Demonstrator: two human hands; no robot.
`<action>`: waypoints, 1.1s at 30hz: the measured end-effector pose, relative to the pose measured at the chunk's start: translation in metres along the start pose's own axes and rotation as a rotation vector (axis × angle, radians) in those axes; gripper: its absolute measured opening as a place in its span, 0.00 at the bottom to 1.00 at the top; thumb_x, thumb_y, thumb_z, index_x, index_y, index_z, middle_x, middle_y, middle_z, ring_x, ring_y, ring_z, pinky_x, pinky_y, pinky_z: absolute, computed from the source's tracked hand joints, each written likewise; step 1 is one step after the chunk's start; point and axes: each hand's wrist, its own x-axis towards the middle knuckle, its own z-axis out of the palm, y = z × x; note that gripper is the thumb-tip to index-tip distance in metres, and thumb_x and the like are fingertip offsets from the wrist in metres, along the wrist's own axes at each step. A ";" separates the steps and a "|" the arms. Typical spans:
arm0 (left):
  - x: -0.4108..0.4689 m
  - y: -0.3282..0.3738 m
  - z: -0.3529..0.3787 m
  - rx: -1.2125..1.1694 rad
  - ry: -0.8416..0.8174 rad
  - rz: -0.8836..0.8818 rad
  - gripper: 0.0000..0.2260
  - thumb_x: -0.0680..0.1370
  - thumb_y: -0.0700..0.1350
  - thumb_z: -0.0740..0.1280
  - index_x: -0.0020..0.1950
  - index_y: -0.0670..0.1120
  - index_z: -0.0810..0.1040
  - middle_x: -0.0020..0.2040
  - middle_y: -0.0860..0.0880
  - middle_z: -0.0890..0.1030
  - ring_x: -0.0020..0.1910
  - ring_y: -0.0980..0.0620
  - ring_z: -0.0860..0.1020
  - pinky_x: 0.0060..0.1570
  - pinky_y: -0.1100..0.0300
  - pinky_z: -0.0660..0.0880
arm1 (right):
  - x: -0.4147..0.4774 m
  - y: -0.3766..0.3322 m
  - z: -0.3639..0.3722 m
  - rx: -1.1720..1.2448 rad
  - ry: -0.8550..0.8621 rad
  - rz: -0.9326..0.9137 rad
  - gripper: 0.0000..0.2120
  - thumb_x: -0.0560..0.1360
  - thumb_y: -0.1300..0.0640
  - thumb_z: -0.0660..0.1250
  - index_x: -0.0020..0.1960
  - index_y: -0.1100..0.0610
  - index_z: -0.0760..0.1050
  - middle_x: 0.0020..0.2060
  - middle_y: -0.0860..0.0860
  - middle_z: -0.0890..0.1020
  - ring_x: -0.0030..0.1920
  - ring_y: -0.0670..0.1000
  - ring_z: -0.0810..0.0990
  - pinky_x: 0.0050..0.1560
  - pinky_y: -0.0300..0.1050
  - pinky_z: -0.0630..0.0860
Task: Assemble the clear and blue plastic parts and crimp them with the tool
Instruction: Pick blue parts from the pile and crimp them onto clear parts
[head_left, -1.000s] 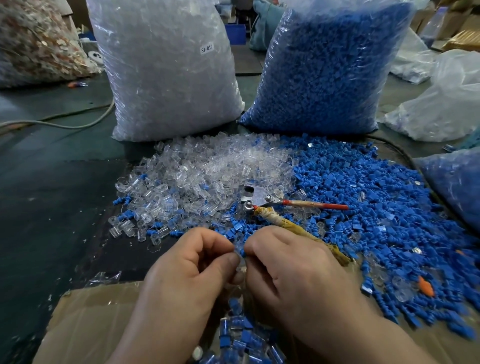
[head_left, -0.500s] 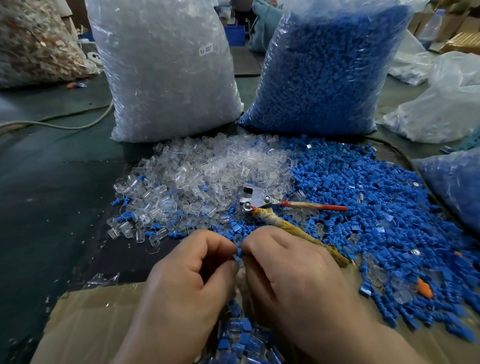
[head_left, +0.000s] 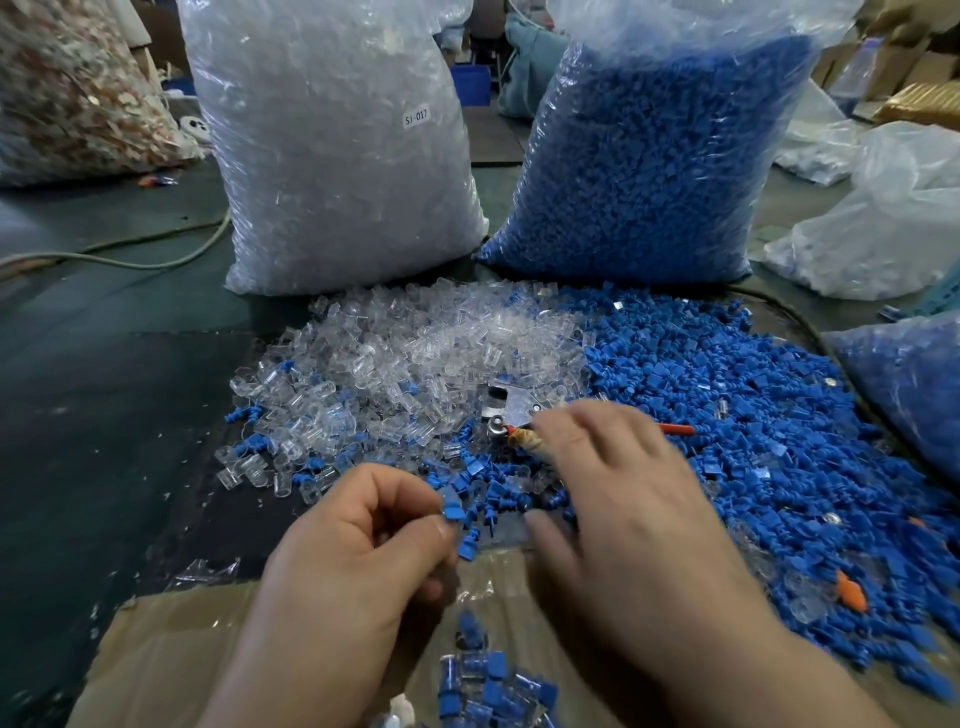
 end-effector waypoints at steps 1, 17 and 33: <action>0.001 0.000 -0.001 -0.010 -0.005 -0.007 0.13 0.74 0.38 0.74 0.40 0.57 0.82 0.34 0.46 0.85 0.29 0.49 0.82 0.32 0.56 0.77 | 0.002 0.009 0.001 -0.062 -0.049 0.079 0.35 0.76 0.36 0.58 0.75 0.42 0.43 0.76 0.46 0.55 0.77 0.52 0.51 0.76 0.53 0.49; 0.000 0.007 -0.001 -0.154 -0.090 -0.060 0.16 0.75 0.32 0.69 0.37 0.53 0.82 0.30 0.41 0.82 0.26 0.50 0.78 0.26 0.64 0.75 | 0.021 0.032 0.001 -0.197 -0.055 0.173 0.27 0.71 0.37 0.61 0.67 0.44 0.63 0.57 0.46 0.72 0.57 0.52 0.67 0.62 0.53 0.63; -0.003 0.016 -0.003 -0.210 0.049 0.123 0.13 0.74 0.36 0.69 0.39 0.55 0.82 0.33 0.45 0.82 0.29 0.54 0.79 0.26 0.64 0.76 | -0.007 0.013 -0.019 0.152 -0.041 -0.168 0.27 0.69 0.44 0.57 0.68 0.45 0.67 0.56 0.40 0.75 0.56 0.43 0.71 0.54 0.32 0.64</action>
